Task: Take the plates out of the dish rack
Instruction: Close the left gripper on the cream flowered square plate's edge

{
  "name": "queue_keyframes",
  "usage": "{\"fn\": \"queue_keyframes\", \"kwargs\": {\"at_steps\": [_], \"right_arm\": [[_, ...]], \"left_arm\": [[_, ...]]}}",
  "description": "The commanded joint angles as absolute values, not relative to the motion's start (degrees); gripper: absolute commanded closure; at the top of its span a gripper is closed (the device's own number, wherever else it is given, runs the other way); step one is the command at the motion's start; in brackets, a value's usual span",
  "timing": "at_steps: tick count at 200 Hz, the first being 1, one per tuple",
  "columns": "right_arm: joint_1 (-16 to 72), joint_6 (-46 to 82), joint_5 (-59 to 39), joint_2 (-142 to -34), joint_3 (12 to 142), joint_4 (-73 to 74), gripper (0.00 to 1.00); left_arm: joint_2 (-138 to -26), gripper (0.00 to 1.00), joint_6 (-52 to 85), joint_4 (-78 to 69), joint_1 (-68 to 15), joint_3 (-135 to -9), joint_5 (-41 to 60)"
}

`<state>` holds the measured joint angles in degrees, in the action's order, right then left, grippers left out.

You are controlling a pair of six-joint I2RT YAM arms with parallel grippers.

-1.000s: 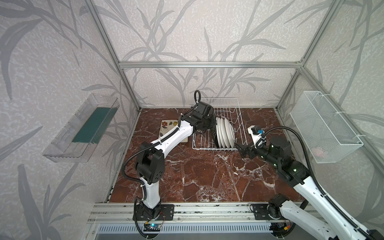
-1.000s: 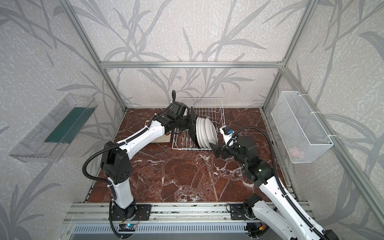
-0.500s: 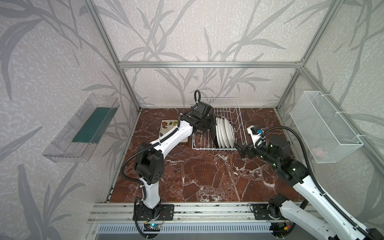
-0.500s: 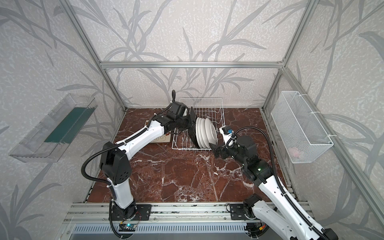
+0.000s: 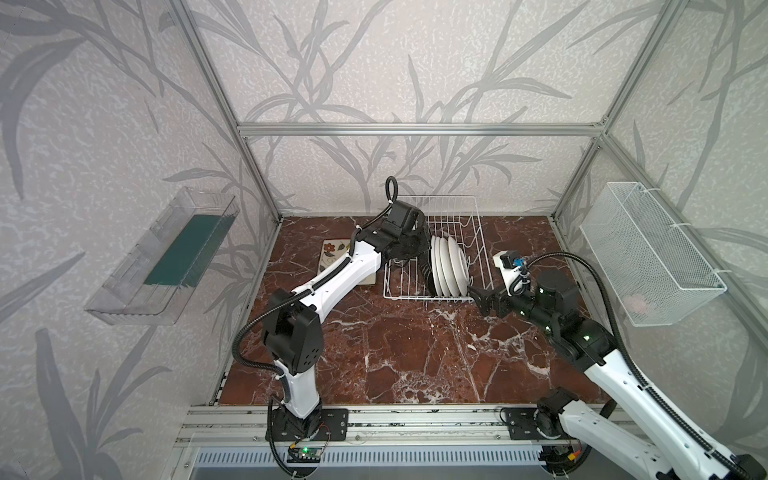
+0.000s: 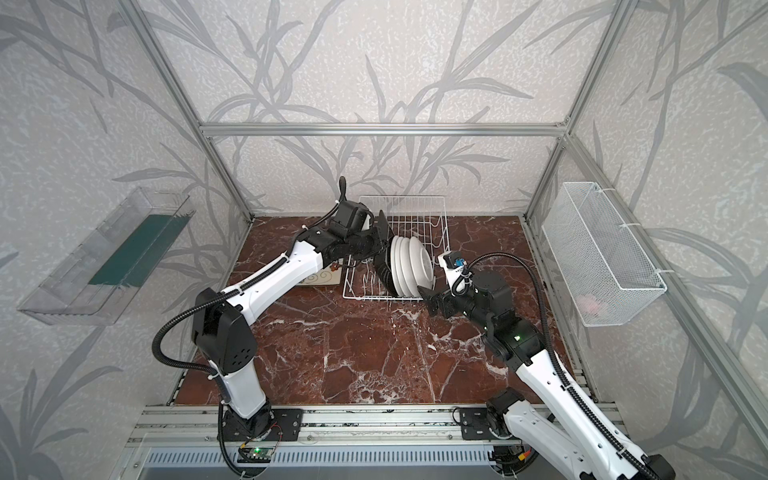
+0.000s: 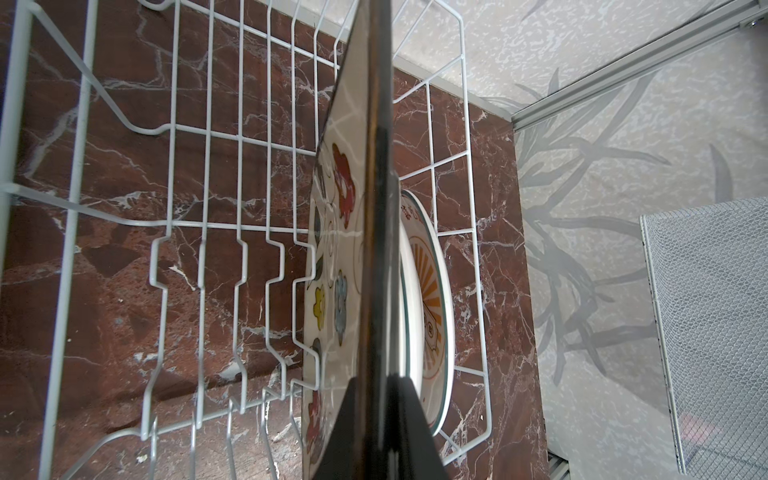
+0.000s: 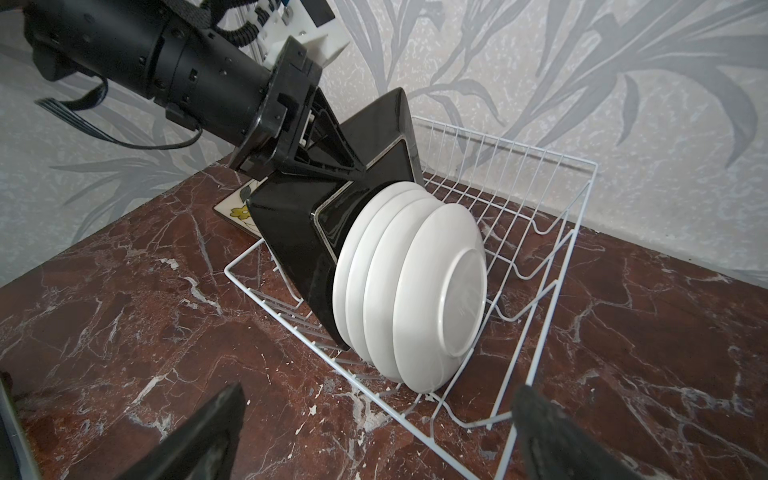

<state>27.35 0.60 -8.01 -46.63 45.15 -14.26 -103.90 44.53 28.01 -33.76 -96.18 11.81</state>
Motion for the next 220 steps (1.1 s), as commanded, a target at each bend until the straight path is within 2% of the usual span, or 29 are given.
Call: {"fn": "queue_keyframes", "kwargs": {"at_steps": [1, 220], "right_arm": [[27.06, 0.97, -8.53, -46.23, 46.85, -13.86, 0.01], [27.06, 2.27, -9.21, -47.85, 47.46, -12.16, 0.01]], "left_arm": [[-97.17, 1.00, 43.18, 20.86, -33.58, -101.22, 11.16], [-93.27, 1.00, 38.06, 21.79, -30.73, -105.27, 8.00]]}}
